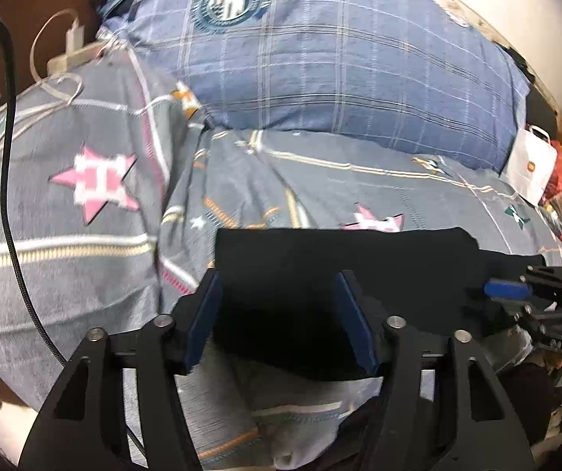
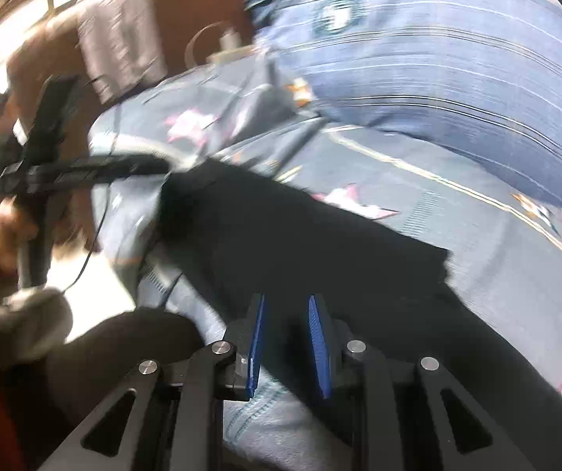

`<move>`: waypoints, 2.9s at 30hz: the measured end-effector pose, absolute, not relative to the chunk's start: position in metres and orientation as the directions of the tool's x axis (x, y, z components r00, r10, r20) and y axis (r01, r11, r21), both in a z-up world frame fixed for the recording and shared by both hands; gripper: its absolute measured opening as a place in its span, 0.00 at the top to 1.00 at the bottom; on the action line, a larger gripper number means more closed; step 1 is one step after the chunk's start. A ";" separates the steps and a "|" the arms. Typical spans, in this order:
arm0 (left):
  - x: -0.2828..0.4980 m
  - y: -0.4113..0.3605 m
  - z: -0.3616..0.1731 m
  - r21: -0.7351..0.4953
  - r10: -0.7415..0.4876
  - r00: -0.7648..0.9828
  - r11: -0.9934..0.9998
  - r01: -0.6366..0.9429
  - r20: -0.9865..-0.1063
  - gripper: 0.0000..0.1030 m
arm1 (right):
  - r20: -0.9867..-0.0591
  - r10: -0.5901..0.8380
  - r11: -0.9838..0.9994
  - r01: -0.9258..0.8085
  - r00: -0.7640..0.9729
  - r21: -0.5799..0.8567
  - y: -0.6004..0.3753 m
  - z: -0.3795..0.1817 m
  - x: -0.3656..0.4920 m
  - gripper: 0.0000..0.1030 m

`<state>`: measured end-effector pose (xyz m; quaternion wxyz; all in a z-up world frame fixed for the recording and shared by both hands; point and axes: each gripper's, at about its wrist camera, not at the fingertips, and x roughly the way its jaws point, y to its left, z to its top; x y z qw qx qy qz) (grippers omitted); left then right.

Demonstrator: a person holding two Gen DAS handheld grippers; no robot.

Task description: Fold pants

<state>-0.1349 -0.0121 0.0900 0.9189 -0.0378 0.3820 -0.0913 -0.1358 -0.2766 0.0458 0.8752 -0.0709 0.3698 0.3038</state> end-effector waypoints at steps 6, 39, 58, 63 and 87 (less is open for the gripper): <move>-0.124 -0.041 0.088 -0.126 -0.226 0.684 0.973 0.193 -0.694 0.39 | -0.689 0.417 0.859 -0.504 0.593 0.086 -0.290 0.041 -0.121 0.79; -0.093 -0.225 0.078 -0.184 -0.511 0.374 0.747 0.639 -0.774 0.33 | -0.599 0.148 0.932 0.092 0.787 0.351 -0.495 -0.005 -0.241 0.67; -0.069 -0.518 0.038 -0.239 -0.571 0.039 0.404 0.883 -0.820 0.33 | -0.407 0.194 0.800 0.096 0.893 0.592 -0.551 -0.043 -0.258 0.60; -0.074 -0.536 0.031 -0.226 -0.601 0.031 0.348 0.910 -0.799 0.40 | -0.340 0.184 0.778 0.075 0.922 0.624 -0.555 -0.050 -0.257 0.60; -0.027 -0.181 0.094 -0.470 -0.687 0.338 0.703 0.534 -0.643 0.43 | -0.579 0.639 0.760 -0.535 0.507 0.370 -0.355 0.025 -0.143 0.72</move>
